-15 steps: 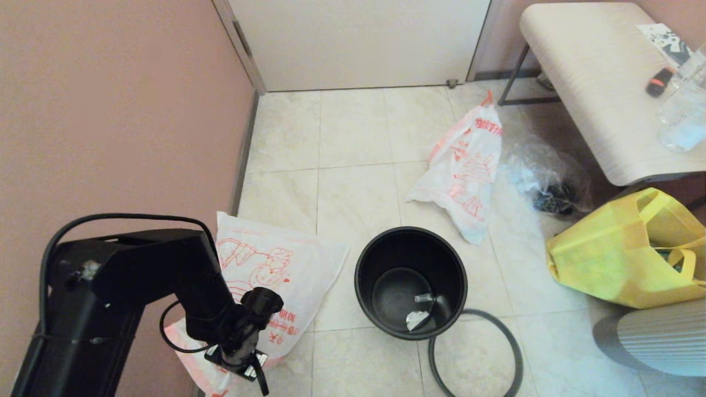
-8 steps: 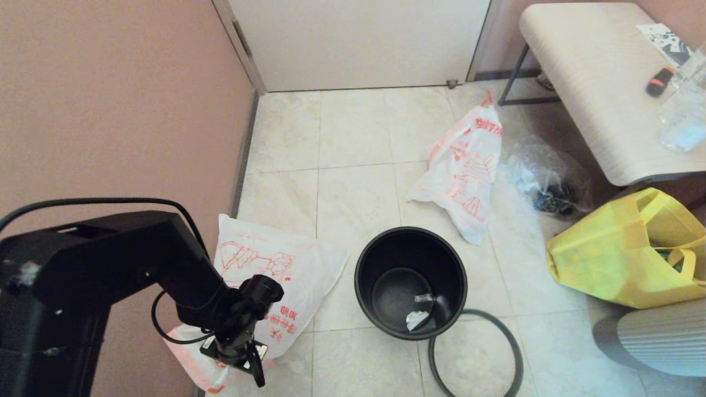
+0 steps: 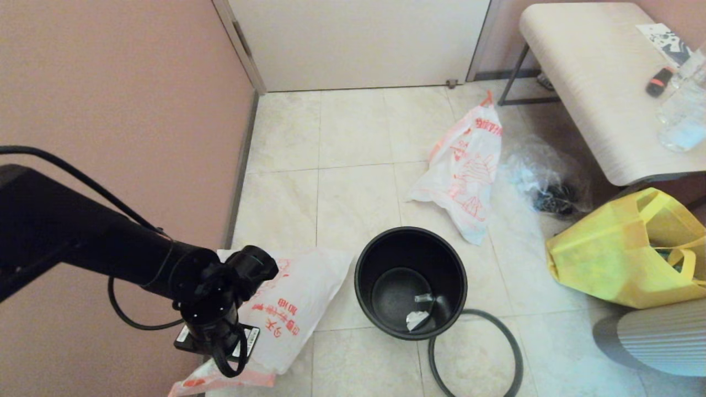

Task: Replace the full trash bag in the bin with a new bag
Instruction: Pick up a new trash bag

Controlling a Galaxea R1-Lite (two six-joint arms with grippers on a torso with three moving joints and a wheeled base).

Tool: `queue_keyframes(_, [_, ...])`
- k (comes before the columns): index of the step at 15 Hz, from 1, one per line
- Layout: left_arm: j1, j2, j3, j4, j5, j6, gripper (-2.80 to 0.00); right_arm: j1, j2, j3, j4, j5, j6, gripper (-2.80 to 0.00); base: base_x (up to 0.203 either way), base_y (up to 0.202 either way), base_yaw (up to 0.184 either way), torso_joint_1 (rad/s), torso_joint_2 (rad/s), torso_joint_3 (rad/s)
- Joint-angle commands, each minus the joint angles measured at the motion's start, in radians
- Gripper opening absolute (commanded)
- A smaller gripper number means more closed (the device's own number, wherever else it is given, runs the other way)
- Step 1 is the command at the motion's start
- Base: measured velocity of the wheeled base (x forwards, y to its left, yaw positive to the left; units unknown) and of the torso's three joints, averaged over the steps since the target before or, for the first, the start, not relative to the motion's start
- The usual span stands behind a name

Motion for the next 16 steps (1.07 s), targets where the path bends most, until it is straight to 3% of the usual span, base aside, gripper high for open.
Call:
queue_keyframes(1, [-0.014, -0.128, 0.012, 0.013, 0.001, -0.008, -2.8, 0.0, 0.001, 0.0, 0.0, 0.0, 0.0, -2.8, 0.0, 0.0, 0.0, 0.0, 0.0, 0.0])
queue_keyframes(7, [-0.135, -0.354, -0.004, 0.16, -0.005, -0.039, -2.8, 0.0, 0.001, 0.0, 0.0, 0.0, 0.0, -2.8, 0.0, 0.0, 0.0, 0.0, 0.0, 0.0])
queue_keyframes(11, [-0.149, -0.402, -0.139, 0.332, -0.089, -0.074, -2.8, 0.0, 0.001, 0.0, 0.0, 0.0, 0.0, -2.8, 0.0, 0.0, 0.0, 0.0, 0.0, 0.0])
queue_keyframes(16, [-0.209, -0.428, -0.356, 0.557, -0.121, -0.152, -2.8, 0.0, 0.001, 0.0, 0.0, 0.0, 0.0, -2.8, 0.0, 0.0, 0.0, 0.0, 0.0, 0.0])
